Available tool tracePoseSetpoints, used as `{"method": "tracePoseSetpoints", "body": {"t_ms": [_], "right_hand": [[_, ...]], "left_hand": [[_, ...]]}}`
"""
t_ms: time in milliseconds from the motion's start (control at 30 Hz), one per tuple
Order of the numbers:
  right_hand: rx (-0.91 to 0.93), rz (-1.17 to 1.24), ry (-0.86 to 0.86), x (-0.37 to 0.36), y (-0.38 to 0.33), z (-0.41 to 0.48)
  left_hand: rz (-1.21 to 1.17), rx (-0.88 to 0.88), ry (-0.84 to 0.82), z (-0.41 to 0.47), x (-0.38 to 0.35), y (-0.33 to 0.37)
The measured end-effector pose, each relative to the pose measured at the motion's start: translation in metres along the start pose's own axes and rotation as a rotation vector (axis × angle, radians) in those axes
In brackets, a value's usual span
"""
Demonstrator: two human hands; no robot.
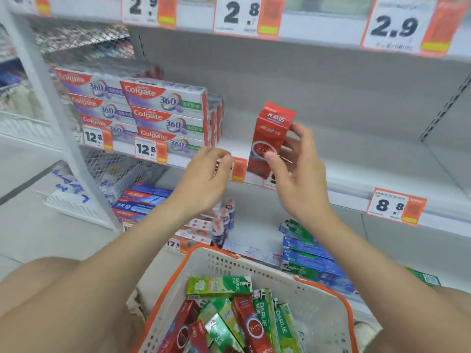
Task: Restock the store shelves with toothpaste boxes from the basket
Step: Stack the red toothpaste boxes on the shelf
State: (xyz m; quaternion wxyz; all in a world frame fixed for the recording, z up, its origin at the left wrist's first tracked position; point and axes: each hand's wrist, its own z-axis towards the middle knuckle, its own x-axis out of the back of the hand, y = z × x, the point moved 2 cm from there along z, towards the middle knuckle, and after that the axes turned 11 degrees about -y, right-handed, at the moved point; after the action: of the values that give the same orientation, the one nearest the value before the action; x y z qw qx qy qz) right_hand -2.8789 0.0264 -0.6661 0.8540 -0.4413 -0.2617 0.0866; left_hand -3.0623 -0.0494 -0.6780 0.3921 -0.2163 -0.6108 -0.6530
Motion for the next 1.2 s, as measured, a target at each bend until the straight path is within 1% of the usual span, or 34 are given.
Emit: {"method": "tracePoseSetpoints", "body": {"t_ms": [100, 167, 233, 300, 367, 533, 733, 833, 900, 933, 967, 1000, 1033, 1067, 1100, 1133, 1200], "right_hand": [[0.058, -0.106, 0.015, -0.008, 0.001, 0.040], [0.017, -0.110, -0.023, -0.020, 0.010, 0.061], [-0.056, -0.165, -0.082, -0.035, 0.022, 0.076], [-0.106, -0.199, -0.135, -0.048, 0.031, 0.083], [-0.131, -0.172, -0.176, -0.058, 0.034, 0.090], [-0.190, -0.138, -0.227, -0.069, 0.036, 0.106], [-0.242, -0.212, -0.360, -0.075, 0.031, 0.110], [-0.283, -0.269, -0.455, -0.075, 0.030, 0.107], [-0.285, -0.405, -0.480, -0.072, 0.023, 0.099], [-0.261, -0.483, -0.442, -0.069, 0.020, 0.091], [-0.215, -0.551, -0.375, -0.064, 0.016, 0.079], [-0.130, -0.586, -0.318, -0.059, 0.011, 0.064], [-0.048, -0.609, -0.311, -0.056, 0.005, 0.048], [0.024, -0.625, -0.365, -0.056, 0.003, 0.030], [0.049, -0.669, -0.469, -0.056, 0.004, 0.012], [0.039, -0.727, -0.600, -0.056, 0.007, -0.004], [-0.083, -0.903, -0.880, -0.058, 0.014, -0.033]], "left_hand": [[0.173, 0.171, -0.056, 0.013, -0.004, -0.020], [0.270, 0.190, -0.090, 0.021, -0.004, -0.016], [0.357, 0.176, -0.129, 0.025, -0.004, -0.011], [0.417, 0.196, -0.200, 0.029, -0.002, -0.013], [0.431, 0.235, -0.262, 0.032, 0.000, -0.016], [0.384, 0.243, -0.288, 0.038, 0.007, -0.018], [0.372, 0.272, -0.282, 0.042, 0.011, -0.021], [0.363, 0.274, -0.281, 0.037, 0.012, -0.022], [0.357, 0.278, -0.280, 0.031, 0.012, -0.024], [0.357, 0.282, -0.285, 0.026, 0.012, -0.025], [0.363, 0.286, -0.299, 0.022, 0.011, -0.027], [0.376, 0.291, -0.322, 0.016, 0.009, -0.029], [0.398, 0.295, -0.349, 0.010, 0.006, -0.031], [0.426, 0.294, -0.383, 0.004, 0.001, -0.033], [0.459, 0.281, -0.422, -0.003, -0.005, -0.034], [0.492, 0.260, -0.465, -0.009, -0.013, -0.036], [0.532, 0.215, -0.591, -0.022, -0.033, -0.041]]}}
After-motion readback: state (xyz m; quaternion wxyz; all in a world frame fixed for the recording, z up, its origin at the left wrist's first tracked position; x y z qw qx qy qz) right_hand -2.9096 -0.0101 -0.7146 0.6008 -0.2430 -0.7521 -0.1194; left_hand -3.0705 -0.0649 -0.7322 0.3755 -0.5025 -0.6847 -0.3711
